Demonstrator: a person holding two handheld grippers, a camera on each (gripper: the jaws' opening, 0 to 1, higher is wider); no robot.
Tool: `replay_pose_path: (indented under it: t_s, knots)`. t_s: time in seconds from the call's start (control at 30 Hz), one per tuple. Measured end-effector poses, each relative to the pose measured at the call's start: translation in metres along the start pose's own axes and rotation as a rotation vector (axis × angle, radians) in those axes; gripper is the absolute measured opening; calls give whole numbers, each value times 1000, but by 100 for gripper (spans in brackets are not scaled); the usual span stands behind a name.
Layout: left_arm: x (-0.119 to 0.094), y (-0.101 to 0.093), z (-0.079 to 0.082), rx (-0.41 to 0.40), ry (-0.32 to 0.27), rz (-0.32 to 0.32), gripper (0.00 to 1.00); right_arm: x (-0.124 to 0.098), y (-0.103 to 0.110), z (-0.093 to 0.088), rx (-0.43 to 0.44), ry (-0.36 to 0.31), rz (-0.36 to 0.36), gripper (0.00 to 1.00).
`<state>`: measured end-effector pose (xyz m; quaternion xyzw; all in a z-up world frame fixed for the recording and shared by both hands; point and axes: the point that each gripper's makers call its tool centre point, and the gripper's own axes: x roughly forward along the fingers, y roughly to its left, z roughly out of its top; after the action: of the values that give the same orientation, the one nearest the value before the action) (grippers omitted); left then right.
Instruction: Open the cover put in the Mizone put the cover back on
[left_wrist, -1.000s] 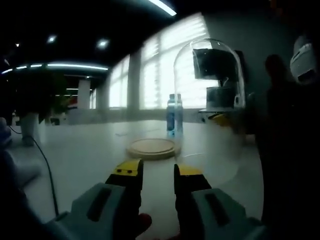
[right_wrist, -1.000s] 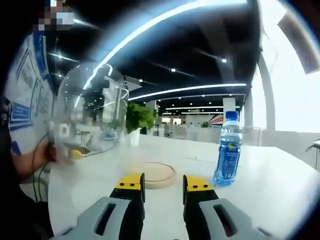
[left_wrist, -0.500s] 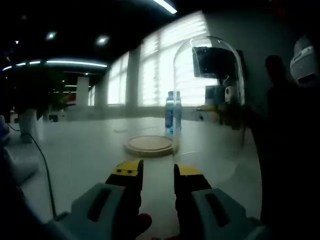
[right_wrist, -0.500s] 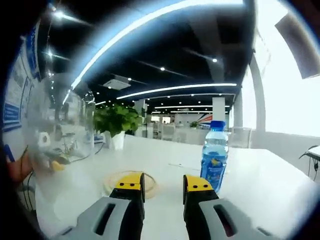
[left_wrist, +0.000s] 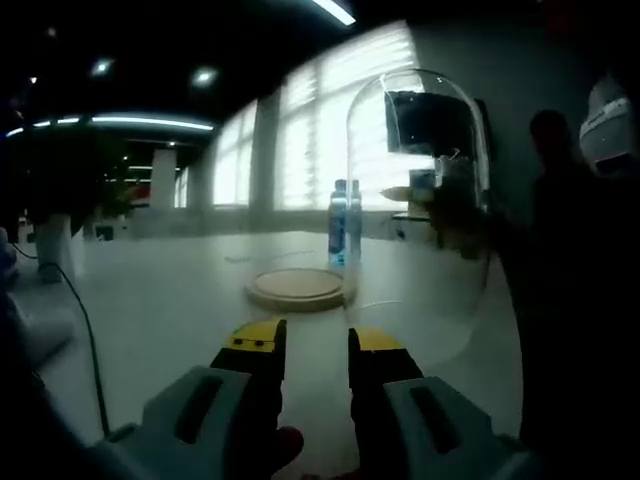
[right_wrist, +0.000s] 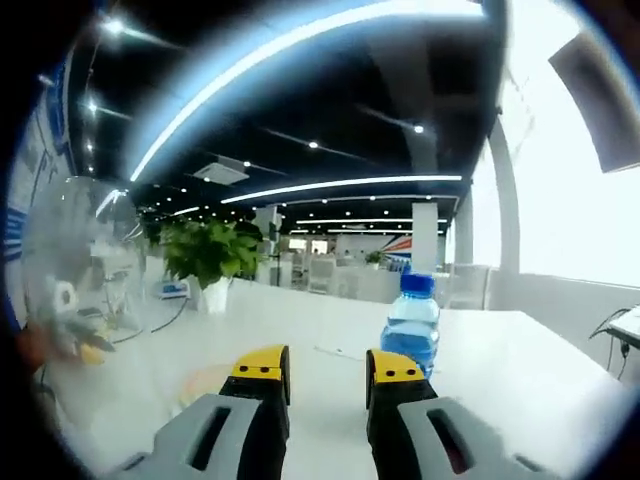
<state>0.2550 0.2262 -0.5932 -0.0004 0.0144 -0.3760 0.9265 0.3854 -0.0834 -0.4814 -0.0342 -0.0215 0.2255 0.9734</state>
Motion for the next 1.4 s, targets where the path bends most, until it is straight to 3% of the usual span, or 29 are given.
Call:
replay_pose_path:
  t_s: [0.63,1.4]
  knots:
    - [0,-1,1,1,-1,-7,20,50,-60,35,41,-49,-132,26]
    - [0,-2,-1,-1,7,-15,20,103,-89,25,21,0,-206,29]
